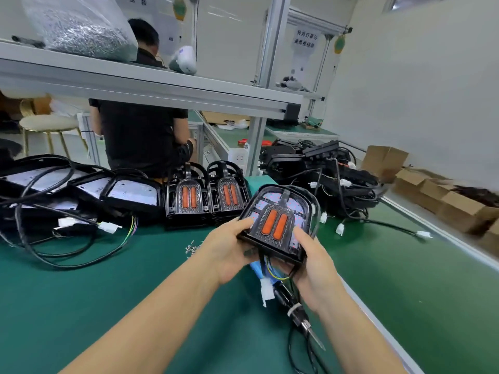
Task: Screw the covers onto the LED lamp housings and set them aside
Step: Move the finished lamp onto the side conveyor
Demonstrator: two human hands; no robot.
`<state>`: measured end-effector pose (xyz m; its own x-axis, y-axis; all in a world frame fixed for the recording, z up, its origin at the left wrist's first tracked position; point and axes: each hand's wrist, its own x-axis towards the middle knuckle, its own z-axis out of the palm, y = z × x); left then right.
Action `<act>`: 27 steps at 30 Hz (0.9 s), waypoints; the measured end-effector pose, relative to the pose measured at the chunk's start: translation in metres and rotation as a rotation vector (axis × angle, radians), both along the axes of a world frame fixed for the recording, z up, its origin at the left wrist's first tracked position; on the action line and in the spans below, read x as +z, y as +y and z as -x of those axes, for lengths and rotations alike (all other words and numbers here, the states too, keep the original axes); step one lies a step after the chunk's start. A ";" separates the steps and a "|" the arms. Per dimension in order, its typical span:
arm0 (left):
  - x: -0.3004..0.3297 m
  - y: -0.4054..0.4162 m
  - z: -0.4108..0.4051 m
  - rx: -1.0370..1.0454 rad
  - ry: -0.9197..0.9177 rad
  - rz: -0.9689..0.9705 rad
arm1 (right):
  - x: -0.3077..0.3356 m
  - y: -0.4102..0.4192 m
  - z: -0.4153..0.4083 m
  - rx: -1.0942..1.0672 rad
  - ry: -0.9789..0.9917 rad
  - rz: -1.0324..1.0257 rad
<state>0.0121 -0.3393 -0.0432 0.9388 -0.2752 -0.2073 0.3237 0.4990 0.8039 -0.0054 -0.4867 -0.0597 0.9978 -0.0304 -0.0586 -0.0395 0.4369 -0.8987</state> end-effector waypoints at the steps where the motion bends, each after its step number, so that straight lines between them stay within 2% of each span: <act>1: 0.001 -0.007 -0.003 -0.016 0.009 -0.003 | 0.001 -0.008 -0.001 -0.049 -0.007 0.039; 5: 0.003 -0.042 -0.016 -0.065 0.040 -0.022 | 0.003 -0.039 -0.006 -0.174 -0.025 0.115; 11: 0.007 -0.102 -0.036 -0.130 0.147 0.008 | 0.001 -0.087 -0.013 -0.314 0.038 0.076; 18: 0.001 -0.156 -0.042 -0.126 0.265 0.183 | -0.023 -0.128 -0.024 -0.472 0.128 -0.042; 27: -0.006 -0.189 -0.054 -0.165 0.235 0.185 | -0.046 -0.158 -0.051 -0.601 0.162 -0.095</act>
<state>0.0664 -0.5279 -0.0491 0.8109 -0.4730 -0.3445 0.5778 0.5548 0.5986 0.0455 -0.6446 -0.1058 0.7864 -0.5701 -0.2376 0.1052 0.5028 -0.8580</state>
